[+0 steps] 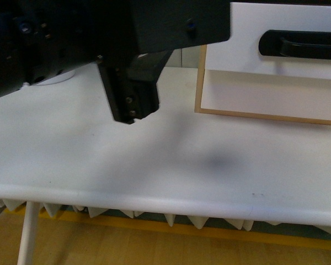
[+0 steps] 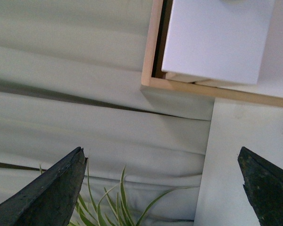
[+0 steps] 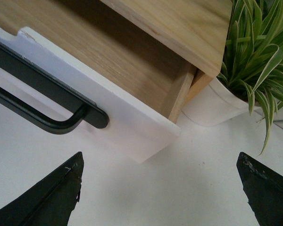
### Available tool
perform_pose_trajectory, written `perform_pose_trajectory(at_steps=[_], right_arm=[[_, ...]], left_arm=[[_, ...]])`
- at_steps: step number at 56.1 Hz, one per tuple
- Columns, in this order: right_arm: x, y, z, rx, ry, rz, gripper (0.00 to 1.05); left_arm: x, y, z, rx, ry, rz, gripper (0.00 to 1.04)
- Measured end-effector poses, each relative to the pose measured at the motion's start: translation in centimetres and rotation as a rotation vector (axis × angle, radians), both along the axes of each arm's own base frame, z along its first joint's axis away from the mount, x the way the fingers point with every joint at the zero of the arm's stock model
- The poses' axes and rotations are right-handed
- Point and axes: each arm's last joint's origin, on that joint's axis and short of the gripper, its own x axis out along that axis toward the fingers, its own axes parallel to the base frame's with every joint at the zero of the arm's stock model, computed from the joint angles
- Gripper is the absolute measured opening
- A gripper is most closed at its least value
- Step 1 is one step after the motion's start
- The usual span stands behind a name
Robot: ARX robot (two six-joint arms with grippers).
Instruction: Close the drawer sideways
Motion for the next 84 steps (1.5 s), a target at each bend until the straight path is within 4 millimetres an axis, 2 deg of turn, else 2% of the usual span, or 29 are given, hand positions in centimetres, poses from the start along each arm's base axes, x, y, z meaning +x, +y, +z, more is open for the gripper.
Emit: perform_pose_trajectory(at_steps=[14,27,42,58,84], right_arm=[[0.6,-0.9,-0.7,-0.026,0.028,-0.004,0.95],[1.7,-1.4,-0.8,-0.042,0.023,-0.013,0.95],[3.7,-1.5,-1.0,-0.05,0.025,-0.006,0.95],[6.1,-1.1,-1.3,-0.077,0.003,-0.009,0.95],[9.9,-1.9,-1.8,-0.081,-0.063,-0.082,0.95]], left_arm=[[0.7,-3.8,1.1,-0.021,-0.009,-0.071,0.98],[2.1,-6.1,1.4,-0.021,-0.007,-0.095,0.98],[3.8,-7.6,2.2,-0.024,-0.019,-0.101,0.98],[5.2,-8.6,2.1,-0.015,-0.019,-0.121,0.98],[9.9,-11.8,2.6,-0.006,-0.044,-0.124,0.98]])
